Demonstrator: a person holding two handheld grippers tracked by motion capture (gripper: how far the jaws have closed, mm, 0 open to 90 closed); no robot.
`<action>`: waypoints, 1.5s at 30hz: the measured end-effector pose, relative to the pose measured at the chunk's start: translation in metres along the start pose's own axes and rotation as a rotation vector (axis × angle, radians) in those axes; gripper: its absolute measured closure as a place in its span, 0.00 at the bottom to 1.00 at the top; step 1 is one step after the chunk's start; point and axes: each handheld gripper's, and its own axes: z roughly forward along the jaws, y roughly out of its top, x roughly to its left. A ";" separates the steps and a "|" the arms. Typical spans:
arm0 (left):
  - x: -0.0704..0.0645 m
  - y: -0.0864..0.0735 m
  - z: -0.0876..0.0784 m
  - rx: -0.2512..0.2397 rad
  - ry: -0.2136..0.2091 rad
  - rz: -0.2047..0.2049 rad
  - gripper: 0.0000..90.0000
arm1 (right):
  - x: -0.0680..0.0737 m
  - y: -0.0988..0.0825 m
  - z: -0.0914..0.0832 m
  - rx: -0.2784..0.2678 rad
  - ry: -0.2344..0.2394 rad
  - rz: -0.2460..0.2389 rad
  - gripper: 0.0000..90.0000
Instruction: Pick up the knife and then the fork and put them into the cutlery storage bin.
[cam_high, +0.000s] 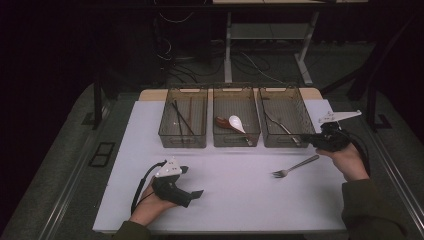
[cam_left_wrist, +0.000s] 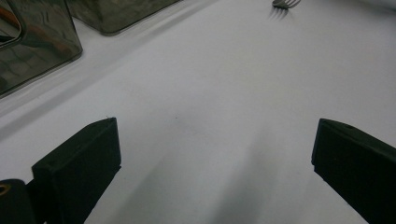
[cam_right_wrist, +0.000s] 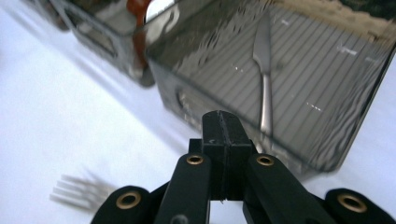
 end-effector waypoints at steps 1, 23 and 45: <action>0.000 0.000 0.000 -0.006 0.002 -0.004 0.01 | 0.001 -0.003 -0.001 0.009 0.000 -0.006 0.99; -0.001 0.000 -0.004 -0.004 0.017 -0.007 0.01 | -0.018 -0.044 0.040 0.235 -0.092 -0.018 0.99; -0.001 0.000 -0.005 -0.010 0.017 -0.013 0.01 | -0.004 -0.058 0.017 0.339 -0.024 -0.049 1.00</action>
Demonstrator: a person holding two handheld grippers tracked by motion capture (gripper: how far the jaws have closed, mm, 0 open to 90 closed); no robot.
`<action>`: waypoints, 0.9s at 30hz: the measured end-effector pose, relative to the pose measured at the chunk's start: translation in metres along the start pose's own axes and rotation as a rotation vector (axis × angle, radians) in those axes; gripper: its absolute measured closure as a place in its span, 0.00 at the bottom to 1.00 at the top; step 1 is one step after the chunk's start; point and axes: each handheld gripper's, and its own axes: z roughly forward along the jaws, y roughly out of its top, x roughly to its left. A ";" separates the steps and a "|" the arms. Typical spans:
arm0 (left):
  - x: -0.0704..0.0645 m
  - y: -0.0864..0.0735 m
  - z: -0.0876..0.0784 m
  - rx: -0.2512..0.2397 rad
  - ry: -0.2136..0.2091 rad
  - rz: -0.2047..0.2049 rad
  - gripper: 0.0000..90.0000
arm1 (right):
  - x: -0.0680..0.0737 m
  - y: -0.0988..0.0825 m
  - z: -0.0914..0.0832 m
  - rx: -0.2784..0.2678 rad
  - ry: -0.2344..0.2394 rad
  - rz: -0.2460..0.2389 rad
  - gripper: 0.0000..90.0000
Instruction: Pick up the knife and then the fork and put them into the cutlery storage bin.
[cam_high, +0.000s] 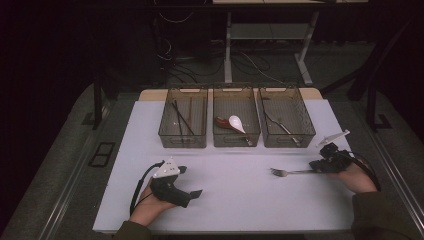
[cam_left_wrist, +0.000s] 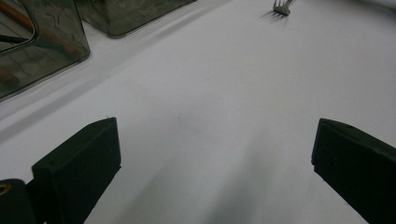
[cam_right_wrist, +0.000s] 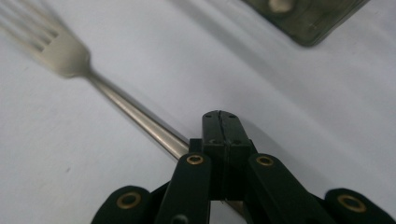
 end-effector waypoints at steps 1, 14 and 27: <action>0.000 0.000 0.000 0.001 0.000 0.000 0.01 | 0.002 -0.002 -0.001 0.002 0.005 0.001 1.00; -0.001 0.000 0.001 0.000 -0.004 0.000 0.01 | 0.028 -0.017 -0.013 0.072 0.070 -0.104 1.00; -0.001 0.000 0.002 0.007 -0.005 0.005 0.01 | 0.034 -0.011 -0.023 0.071 0.088 -0.131 0.77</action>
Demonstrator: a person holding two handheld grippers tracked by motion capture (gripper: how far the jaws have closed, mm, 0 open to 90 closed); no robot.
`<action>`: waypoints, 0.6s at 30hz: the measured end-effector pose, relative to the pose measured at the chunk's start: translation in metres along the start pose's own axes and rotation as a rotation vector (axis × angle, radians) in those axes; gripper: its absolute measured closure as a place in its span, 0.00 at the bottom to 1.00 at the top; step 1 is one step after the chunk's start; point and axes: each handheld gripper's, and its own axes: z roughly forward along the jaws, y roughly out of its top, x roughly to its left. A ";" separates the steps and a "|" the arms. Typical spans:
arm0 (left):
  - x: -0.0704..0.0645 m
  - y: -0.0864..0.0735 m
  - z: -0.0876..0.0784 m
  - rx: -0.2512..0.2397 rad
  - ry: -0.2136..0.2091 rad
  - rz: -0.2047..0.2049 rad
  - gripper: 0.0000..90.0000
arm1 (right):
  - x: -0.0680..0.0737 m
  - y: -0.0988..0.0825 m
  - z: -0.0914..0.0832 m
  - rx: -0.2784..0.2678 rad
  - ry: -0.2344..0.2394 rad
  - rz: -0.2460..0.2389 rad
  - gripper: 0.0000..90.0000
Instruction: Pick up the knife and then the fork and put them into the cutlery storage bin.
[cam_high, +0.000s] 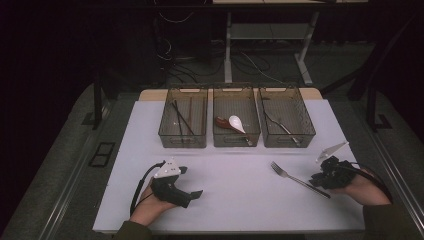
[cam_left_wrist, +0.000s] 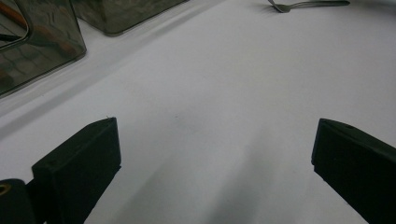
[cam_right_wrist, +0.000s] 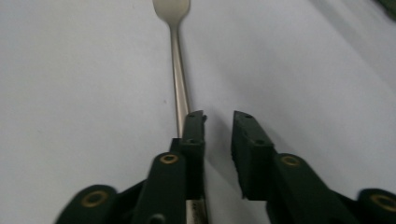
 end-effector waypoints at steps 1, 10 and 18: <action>0.000 0.000 0.000 0.001 -0.001 0.001 0.01 | 0.001 0.002 -0.001 -0.007 0.005 -0.003 0.74; -0.001 0.000 0.000 0.004 -0.001 0.000 0.01 | 0.013 0.026 0.006 0.021 0.029 -0.067 0.59; 0.000 0.000 0.001 0.003 -0.002 -0.004 0.01 | 0.016 0.050 0.017 0.114 0.022 -0.092 0.64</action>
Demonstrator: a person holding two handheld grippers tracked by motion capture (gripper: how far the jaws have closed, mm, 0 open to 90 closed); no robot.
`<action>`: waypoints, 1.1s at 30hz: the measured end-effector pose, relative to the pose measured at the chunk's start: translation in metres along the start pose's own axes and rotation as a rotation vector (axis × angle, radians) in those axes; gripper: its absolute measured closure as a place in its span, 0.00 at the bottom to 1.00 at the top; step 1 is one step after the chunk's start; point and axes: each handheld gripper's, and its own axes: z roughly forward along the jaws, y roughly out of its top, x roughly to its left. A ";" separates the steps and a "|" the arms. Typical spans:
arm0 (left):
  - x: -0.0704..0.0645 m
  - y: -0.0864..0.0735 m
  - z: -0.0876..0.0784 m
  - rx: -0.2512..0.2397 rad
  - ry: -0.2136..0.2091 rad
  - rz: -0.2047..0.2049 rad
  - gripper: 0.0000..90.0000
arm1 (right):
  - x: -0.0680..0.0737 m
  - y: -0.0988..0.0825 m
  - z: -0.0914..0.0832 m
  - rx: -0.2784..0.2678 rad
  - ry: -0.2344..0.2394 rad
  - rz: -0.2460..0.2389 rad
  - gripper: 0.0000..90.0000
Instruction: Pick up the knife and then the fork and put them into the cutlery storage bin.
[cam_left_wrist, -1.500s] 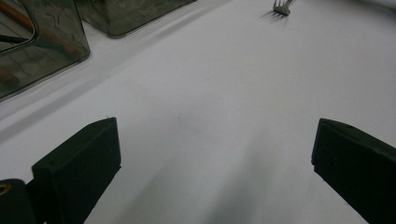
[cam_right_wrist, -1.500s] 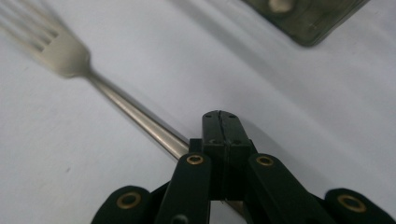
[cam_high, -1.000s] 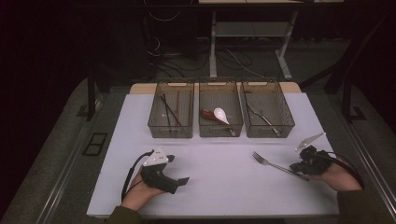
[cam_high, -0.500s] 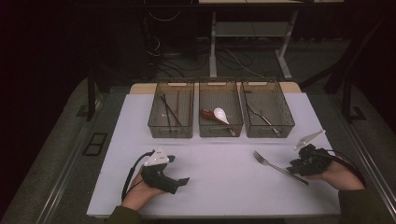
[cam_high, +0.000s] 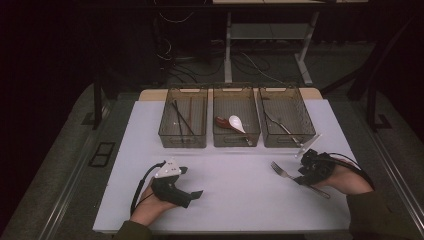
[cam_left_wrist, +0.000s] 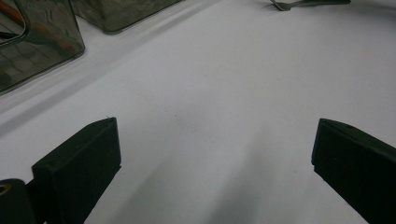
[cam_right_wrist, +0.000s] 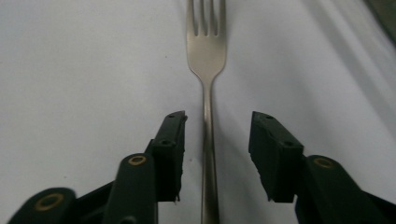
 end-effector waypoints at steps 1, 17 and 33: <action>0.000 0.000 0.000 0.000 0.000 0.001 0.01 | -0.001 0.002 0.002 0.015 0.002 -0.010 0.66; 0.000 0.000 0.001 0.003 0.000 0.002 0.01 | 0.004 0.021 0.016 0.157 0.004 -0.077 0.90; 0.002 0.001 0.002 0.001 0.000 -0.002 0.01 | -0.001 0.017 0.014 0.124 0.004 -0.087 0.94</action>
